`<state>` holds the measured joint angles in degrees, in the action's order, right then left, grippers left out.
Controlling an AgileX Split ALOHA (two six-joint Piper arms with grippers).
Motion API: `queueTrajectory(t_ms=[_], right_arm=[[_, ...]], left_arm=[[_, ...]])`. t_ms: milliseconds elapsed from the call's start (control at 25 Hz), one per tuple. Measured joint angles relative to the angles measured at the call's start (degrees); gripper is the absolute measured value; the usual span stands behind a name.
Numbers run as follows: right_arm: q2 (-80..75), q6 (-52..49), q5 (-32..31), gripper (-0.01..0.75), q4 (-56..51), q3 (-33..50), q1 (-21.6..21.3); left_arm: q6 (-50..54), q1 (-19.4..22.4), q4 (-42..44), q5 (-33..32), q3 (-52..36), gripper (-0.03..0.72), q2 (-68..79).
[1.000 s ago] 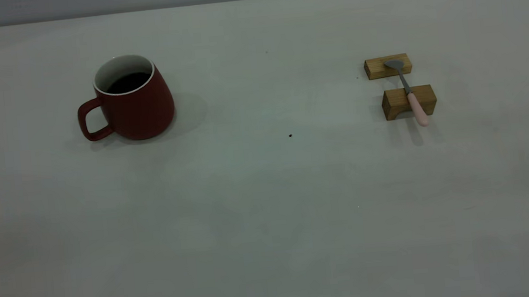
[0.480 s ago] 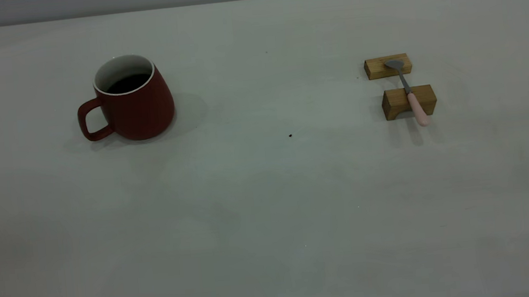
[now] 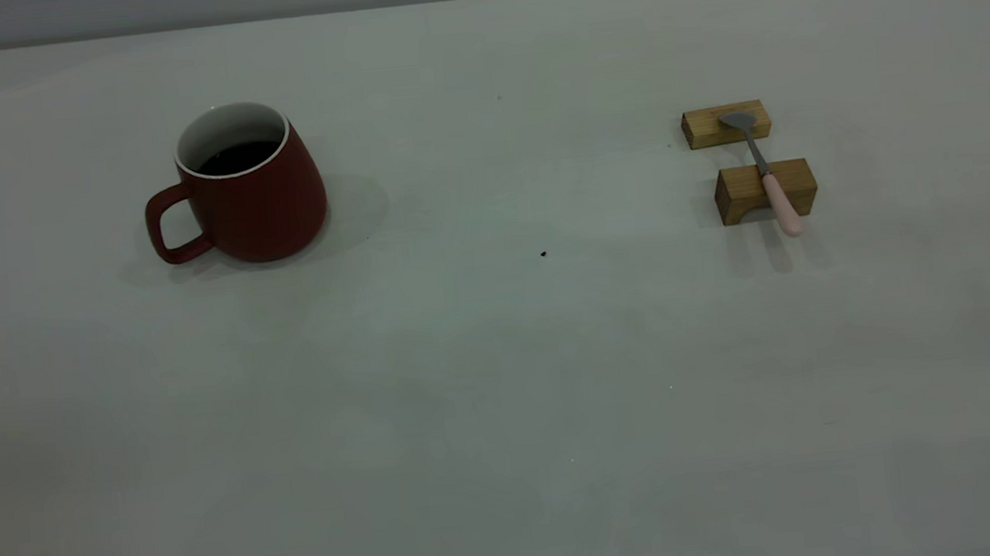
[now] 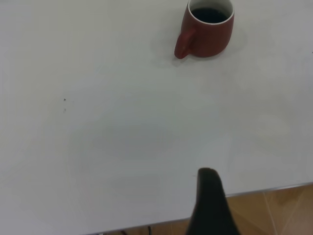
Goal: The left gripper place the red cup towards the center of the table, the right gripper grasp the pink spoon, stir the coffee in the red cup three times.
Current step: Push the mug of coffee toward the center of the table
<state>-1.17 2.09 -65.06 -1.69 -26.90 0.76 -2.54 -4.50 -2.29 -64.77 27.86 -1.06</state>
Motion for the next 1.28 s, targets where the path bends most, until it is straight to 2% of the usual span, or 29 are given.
queueTrajectory(t_ms=[160, 360, 760, 1000, 1120, 1280], right_arm=[[0.0, 0.0, 0.0, 0.24, 0.0, 0.0, 0.0], [0.0, 0.0, 0.0, 0.24, 0.0, 0.0, 0.0], [0.0, 0.0, 0.0, 0.24, 0.0, 0.0, 0.0], [0.0, 0.0, 0.0, 0.24, 0.0, 0.0, 0.0], [0.0, 0.0, 0.0, 0.24, 0.0, 0.0, 0.0], [0.0, 0.0, 0.0, 0.24, 0.0, 0.0, 0.0]], left_arm=[[0.1, 0.0, 0.1, 0.1, 0.6, 0.586, 1.7], [3.0, 0.0, 0.1, 3.0, 2.3, 0.586, 14.8], [6.9, 0.0, 0.1, 25.0, 7.4, 0.586, 53.8], [5.9, 0.0, 0.6, 33.0, 15.2, 0.586, 75.6], [4.6, 0.1, 2.3, 33.5, 22.1, 0.586, 85.9], [3.1, 2.5, 3.4, 33.1, 31.5, 0.586, 97.7]])
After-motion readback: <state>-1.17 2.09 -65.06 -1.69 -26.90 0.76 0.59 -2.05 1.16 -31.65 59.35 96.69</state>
